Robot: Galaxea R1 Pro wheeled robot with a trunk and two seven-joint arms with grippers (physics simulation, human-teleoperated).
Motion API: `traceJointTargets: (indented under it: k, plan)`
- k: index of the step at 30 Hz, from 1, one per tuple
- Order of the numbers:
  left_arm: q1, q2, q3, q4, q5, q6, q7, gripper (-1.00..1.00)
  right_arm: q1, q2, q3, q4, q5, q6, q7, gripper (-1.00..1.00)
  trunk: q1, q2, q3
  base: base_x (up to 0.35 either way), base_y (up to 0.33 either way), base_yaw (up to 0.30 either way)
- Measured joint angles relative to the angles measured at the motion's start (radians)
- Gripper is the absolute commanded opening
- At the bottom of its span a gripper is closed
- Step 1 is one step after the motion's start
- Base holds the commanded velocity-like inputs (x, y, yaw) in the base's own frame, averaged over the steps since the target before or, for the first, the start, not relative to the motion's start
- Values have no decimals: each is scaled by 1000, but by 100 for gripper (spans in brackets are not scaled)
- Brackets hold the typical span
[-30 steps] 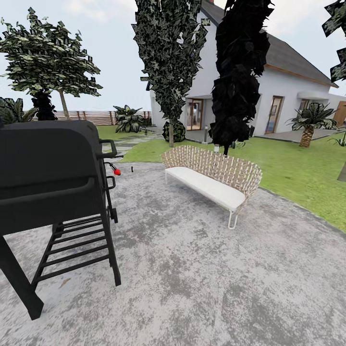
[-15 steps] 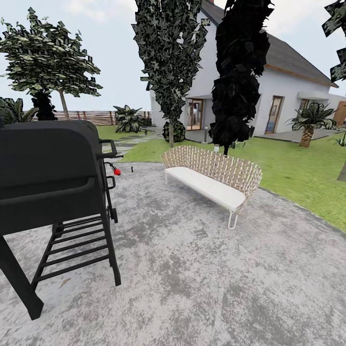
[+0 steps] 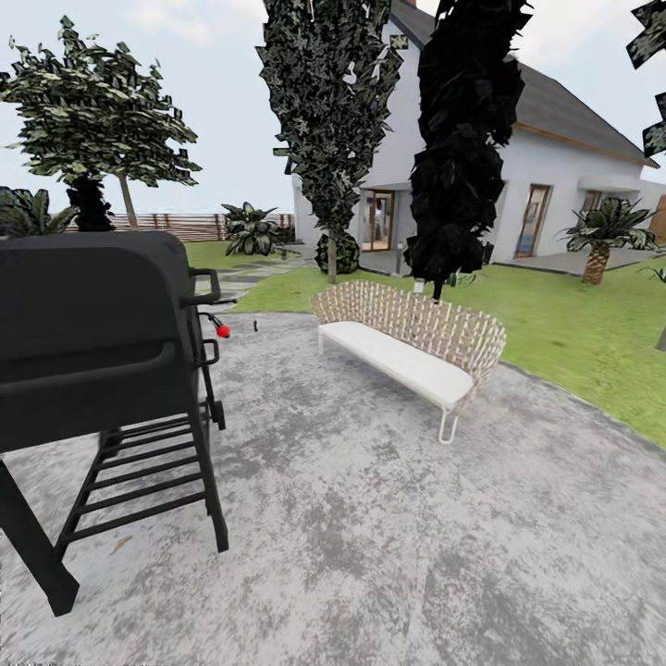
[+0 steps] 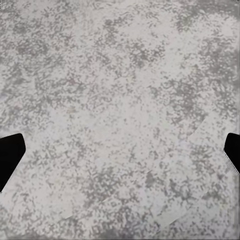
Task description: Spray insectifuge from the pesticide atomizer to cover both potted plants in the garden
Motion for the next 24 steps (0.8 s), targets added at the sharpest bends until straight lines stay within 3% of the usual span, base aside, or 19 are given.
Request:
traceJointTargets:
  k: [13,24]
  plan:
    - [-1,0,0,2,0,0,0,100,0,1,-1,0,-1,0,-1,100,0,0,6,66,-261,255]
    - [-2,-1,0,-1,1,0,0,100,0,0,-2,-1,-1,0,0,100,0,0,7,112,-105,28]
